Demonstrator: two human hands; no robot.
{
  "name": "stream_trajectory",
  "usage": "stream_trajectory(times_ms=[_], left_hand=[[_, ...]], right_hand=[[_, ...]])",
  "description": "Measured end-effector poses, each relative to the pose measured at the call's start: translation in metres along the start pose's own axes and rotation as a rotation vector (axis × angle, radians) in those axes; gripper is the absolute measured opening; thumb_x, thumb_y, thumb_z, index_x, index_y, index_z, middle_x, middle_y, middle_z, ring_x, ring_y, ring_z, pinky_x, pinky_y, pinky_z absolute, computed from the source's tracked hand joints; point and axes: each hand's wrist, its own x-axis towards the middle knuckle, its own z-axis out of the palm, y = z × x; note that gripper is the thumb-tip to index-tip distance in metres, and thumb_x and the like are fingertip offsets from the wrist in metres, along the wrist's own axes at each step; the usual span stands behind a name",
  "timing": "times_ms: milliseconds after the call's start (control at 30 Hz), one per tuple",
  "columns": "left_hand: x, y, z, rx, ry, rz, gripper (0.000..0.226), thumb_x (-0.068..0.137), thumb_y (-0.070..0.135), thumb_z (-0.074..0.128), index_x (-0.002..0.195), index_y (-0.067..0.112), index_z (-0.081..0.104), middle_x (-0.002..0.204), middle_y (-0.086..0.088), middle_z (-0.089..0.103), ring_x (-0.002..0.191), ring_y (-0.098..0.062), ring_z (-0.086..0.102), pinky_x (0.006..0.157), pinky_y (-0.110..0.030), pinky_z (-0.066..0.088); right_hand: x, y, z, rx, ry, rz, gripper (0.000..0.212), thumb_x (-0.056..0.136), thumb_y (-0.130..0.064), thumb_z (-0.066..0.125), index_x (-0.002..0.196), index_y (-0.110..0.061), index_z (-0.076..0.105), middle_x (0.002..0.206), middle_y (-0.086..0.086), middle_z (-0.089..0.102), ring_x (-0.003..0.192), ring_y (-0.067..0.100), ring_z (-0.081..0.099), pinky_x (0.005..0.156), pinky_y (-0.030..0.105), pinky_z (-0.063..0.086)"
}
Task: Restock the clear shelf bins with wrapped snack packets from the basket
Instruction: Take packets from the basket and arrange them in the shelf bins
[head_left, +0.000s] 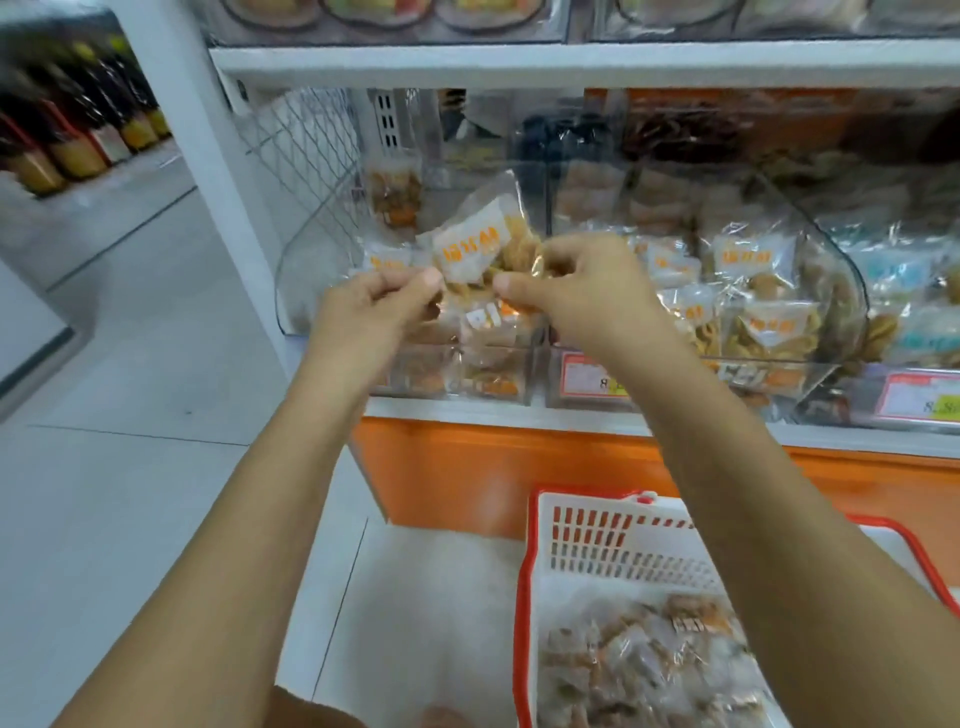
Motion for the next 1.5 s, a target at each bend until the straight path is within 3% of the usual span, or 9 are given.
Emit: stream_trajectory(times_ms=[100, 167, 300, 700, 833, 1067, 1267, 1400, 1500], left_hand=[[0.021, -0.014, -0.015, 0.564, 0.299, 0.158, 0.024, 0.091, 0.024, 0.061, 0.110, 0.011, 0.065, 0.103, -0.001, 0.068, 0.096, -0.016, 0.063, 0.079, -0.022, 0.044], [0.030, -0.024, -0.019, 0.707, 0.284, 0.166, 0.021, 0.091, 0.020, 0.057, 0.109, 0.011, 0.065, 0.104, -0.001, 0.068, 0.098, -0.021, 0.063, 0.080, -0.027, 0.044], [0.047, -0.042, -0.023, 0.790, 0.215, 0.174, 0.015, 0.092, 0.018, 0.054, 0.095, 0.014, 0.068, 0.089, 0.000, 0.071, 0.086, -0.021, 0.065, 0.072, -0.030, 0.047], [0.058, -0.044, -0.028, 0.823, 0.190, 0.181, 0.019, 0.091, 0.015, 0.052, 0.100, 0.023, 0.067, 0.090, 0.008, 0.070, 0.087, -0.013, 0.063, 0.071, -0.029, 0.048], [0.058, -0.046, -0.026, 0.757, 0.203, 0.240, 0.014, 0.090, 0.016, 0.056, 0.098, 0.020, 0.067, 0.085, 0.010, 0.067, 0.083, -0.011, 0.063, 0.068, -0.026, 0.047], [0.031, -0.049, -0.008, 0.639, 0.259, 0.645, 0.037, 0.095, 0.033, 0.045, 0.061, 0.017, 0.043, 0.052, 0.010, 0.037, 0.053, -0.010, 0.037, 0.052, -0.020, 0.028], [-0.031, -0.081, 0.033, 0.930, -0.302, 0.429, 0.042, 0.095, 0.038, 0.041, 0.063, 0.015, 0.056, 0.060, -0.003, 0.057, 0.062, -0.026, 0.055, 0.055, -0.036, 0.040], [-0.076, -0.115, 0.054, 0.965, -0.721, 0.119, 0.027, 0.098, 0.029, 0.048, 0.097, 0.012, 0.068, 0.098, -0.006, 0.069, 0.089, -0.023, 0.063, 0.077, -0.034, 0.050], [-0.096, -0.134, 0.058, 0.998, -0.973, -0.013, 0.031, 0.099, 0.019, 0.043, 0.126, 0.012, 0.058, 0.124, -0.007, 0.061, 0.111, -0.026, 0.057, 0.087, -0.025, 0.043]], right_hand=[[0.068, -0.016, 0.024, 0.027, 0.071, 0.109, 0.032, 0.075, -0.034, 0.080, 0.078, -0.004, 0.070, 0.077, 0.010, 0.070, 0.070, 0.021, 0.062, 0.069, 0.038, 0.051], [0.108, -0.023, 0.035, 0.050, 0.166, 0.128, 0.033, 0.075, -0.037, 0.080, 0.089, -0.009, 0.069, 0.089, 0.005, 0.067, 0.082, 0.020, 0.062, 0.075, 0.031, 0.049], [0.175, -0.027, 0.059, 0.036, 0.189, 0.290, 0.040, 0.099, -0.026, 0.050, 0.135, -0.008, 0.047, 0.140, 0.011, 0.047, 0.128, 0.026, 0.046, 0.101, 0.031, 0.039], [0.242, 0.017, 0.094, -0.172, 0.184, 0.276, 0.033, 0.098, -0.016, 0.046, 0.127, -0.002, 0.053, 0.126, 0.012, 0.058, 0.115, 0.028, 0.058, 0.095, 0.036, 0.051], [0.238, 0.011, 0.094, -0.268, 0.281, 0.280, 0.053, 0.096, -0.022, 0.051, 0.141, 0.000, 0.033, 0.139, 0.016, 0.044, 0.123, 0.027, 0.049, 0.099, 0.035, 0.047], [0.103, -0.011, 0.066, -0.342, 0.136, -0.160, 0.012, 0.090, -0.019, 0.059, 0.083, -0.012, 0.053, 0.084, 0.004, 0.061, 0.075, 0.019, 0.057, 0.065, 0.027, 0.045], [-0.043, 0.054, 0.025, -0.479, -0.015, -0.229, 0.026, 0.090, -0.026, 0.061, 0.075, -0.016, 0.043, 0.057, -0.007, 0.043, 0.056, 0.017, 0.041, 0.057, 0.035, 0.033], [-0.102, 0.149, 0.017, -0.600, -0.158, 0.047, 0.026, 0.092, -0.031, 0.059, 0.075, -0.015, 0.049, 0.060, -0.004, 0.050, 0.060, 0.021, 0.050, 0.056, 0.031, 0.038], [-0.125, 0.238, 0.021, -0.666, -0.332, 0.339, 0.015, 0.096, -0.024, 0.053, 0.102, -0.011, 0.059, 0.090, 0.004, 0.064, 0.086, 0.023, 0.062, 0.070, 0.027, 0.045]])
